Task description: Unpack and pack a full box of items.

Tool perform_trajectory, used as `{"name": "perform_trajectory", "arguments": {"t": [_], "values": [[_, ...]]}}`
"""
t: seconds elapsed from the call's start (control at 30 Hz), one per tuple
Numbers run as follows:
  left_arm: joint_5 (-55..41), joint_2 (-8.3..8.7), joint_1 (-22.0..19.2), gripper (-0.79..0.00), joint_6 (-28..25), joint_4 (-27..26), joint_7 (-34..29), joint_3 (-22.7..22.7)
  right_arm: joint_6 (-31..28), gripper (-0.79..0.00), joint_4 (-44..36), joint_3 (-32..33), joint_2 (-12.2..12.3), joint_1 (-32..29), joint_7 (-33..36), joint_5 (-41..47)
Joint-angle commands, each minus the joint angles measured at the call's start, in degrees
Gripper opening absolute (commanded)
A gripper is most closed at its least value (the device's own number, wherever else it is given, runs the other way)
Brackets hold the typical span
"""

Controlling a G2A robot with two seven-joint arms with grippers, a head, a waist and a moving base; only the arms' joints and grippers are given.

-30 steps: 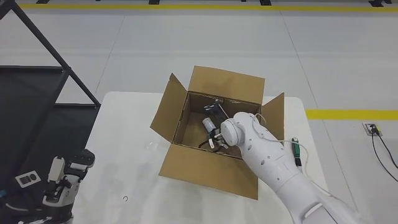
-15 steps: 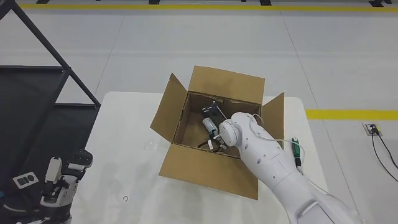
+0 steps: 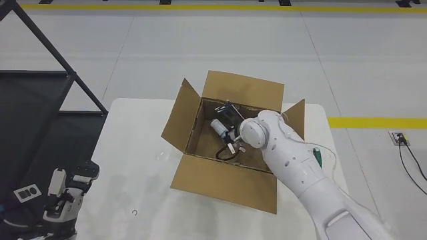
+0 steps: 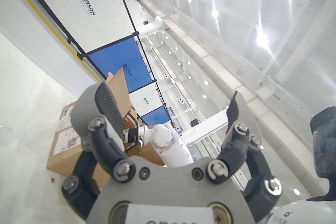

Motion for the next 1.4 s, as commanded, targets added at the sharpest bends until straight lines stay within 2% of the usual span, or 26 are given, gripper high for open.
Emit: {"name": "perform_trajectory", "arguments": {"t": [0.0, 0.13, 0.33, 0.53, 0.67, 0.8, 1.17, 1.27, 1.37], "values": [[0.14, 0.0, -0.14, 0.0, 0.02, 0.02, -0.07, 0.16, -1.75, -0.785, -4.12, 1.75, 1.26, -1.45, 1.68, -0.55], [0.26, 0.01, -0.37, 0.0, 0.14, 0.07, -0.24, 0.38, -3.48, -0.785, -14.45, 6.53, 4.14, -6.04, 5.0, -2.18], [0.33, 0.02, -0.6, 0.0, 0.3, 0.25, -0.49, 0.61, -6.11, -0.785, -33.75, 16.32, 8.13, -16.53, 10.6, -0.96], [0.47, 0.01, -0.6, 0.0, 0.23, 0.11, -0.5, 0.71, -5.57, -0.785, -49.26, 23.18, 10.14, -23.92, 14.3, 2.82], [0.37, 0.0, -0.46, 0.0, 0.17, 0.0, -0.5, 0.77, -4.54, -0.785, -56.61, 27.02, 10.92, -27.49, 14.68, 7.73], [0.2, -0.03, -0.04, 0.0, -0.08, -0.33, -0.42, 0.78, -3.14, -0.785, -60.43, 29.84, 11.6, -29.42, 16.39, 10.67], [0.6, -0.09, 0.36, 0.0, -0.42, -0.47, -0.31, 0.98, -3.14, -0.785, -60.43, 29.84, 11.6, -29.42, 16.39, 10.67], [0.54, -0.1, 0.71, 0.0, -0.68, -0.49, -0.39, 0.86, -2.01, -0.785, -60.31, 29.76, 11.6, -30.19, 14.15, 12.64], [-0.21, -0.07, 1.36, 0.0, -1.1, -0.48, -1.02, 0.35, -0.24, -0.785, -61.33, 32.71, 11.91, -30.42, 11.92, 16.66]]}}
